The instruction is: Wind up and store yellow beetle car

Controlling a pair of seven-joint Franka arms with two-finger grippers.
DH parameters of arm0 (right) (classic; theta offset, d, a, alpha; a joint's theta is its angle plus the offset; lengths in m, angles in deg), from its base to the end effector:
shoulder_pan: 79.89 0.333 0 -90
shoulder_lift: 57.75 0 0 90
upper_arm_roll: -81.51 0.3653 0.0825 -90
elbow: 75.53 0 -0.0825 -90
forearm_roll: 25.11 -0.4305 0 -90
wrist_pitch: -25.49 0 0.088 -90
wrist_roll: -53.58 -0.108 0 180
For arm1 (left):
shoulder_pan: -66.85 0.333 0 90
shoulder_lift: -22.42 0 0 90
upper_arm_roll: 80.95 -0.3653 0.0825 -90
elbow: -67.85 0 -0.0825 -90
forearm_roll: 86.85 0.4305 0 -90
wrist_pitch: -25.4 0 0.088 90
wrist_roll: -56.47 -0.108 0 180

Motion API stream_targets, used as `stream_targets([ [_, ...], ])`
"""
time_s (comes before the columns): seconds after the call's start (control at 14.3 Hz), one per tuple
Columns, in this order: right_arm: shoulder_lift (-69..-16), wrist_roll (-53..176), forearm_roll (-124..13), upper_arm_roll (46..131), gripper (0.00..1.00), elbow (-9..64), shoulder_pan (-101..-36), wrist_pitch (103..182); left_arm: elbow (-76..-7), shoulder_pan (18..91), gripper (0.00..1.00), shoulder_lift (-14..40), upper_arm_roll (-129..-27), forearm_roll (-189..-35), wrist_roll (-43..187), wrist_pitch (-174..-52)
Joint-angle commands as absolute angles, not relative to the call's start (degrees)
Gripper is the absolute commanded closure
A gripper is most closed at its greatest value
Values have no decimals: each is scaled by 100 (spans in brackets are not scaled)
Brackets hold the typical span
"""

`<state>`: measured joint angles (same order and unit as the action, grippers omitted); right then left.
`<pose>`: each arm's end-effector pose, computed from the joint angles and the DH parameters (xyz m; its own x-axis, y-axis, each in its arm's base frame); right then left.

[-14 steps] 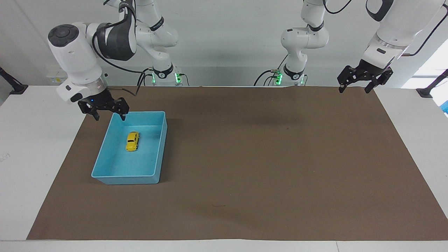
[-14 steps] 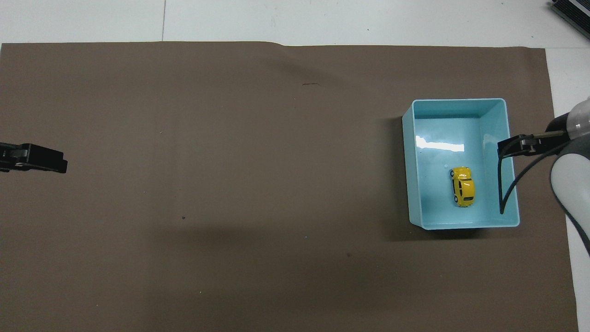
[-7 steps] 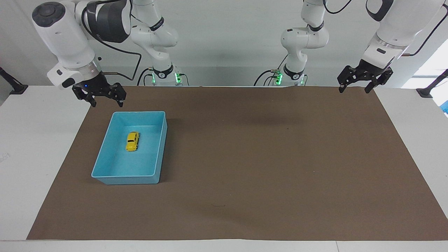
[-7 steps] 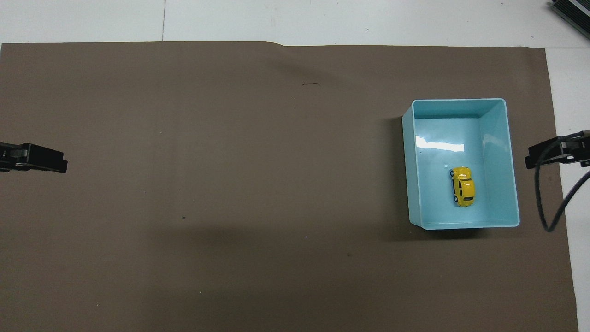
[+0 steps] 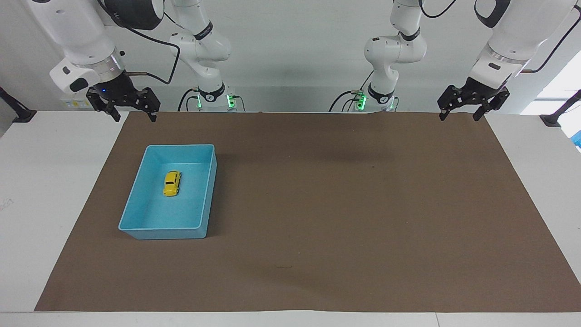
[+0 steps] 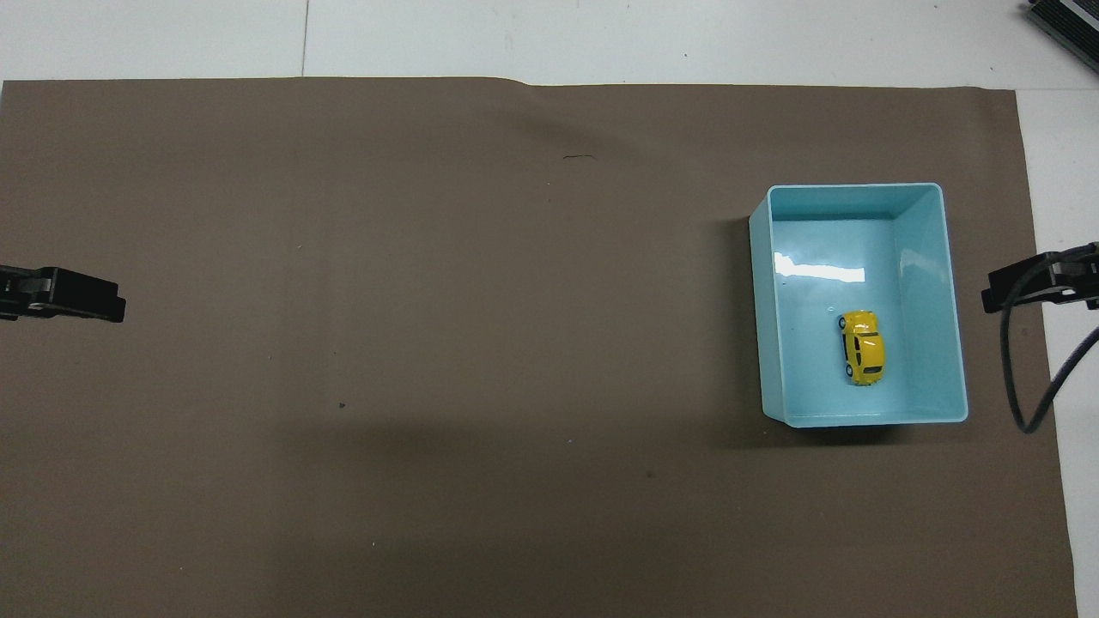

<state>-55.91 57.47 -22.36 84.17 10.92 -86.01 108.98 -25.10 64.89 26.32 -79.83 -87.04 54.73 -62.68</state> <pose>0.5992 -0.0424 0.6759 0.9963 0.0023 -0.0865 0.0059 -0.9992 0.0407 0.5718 -0.0316 0.6832 0.9963 -0.0841 -0.0169 -0.0840 -0.9965 0.0025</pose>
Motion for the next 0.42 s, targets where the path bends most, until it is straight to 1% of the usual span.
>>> stream_targets([
  [0.0, -5643, 5665, -2344, 8441, 0, 1087, -8639, 10855, -2435, 6553, 0, 2638, -7945, -8650, 5409, -6153],
  [0.35, -5643, 5665, -2344, 8423, 0, 1087, -8692, 10846, -2435, 6553, 0, 2638, -7945, -8650, 5409, -6153],
])
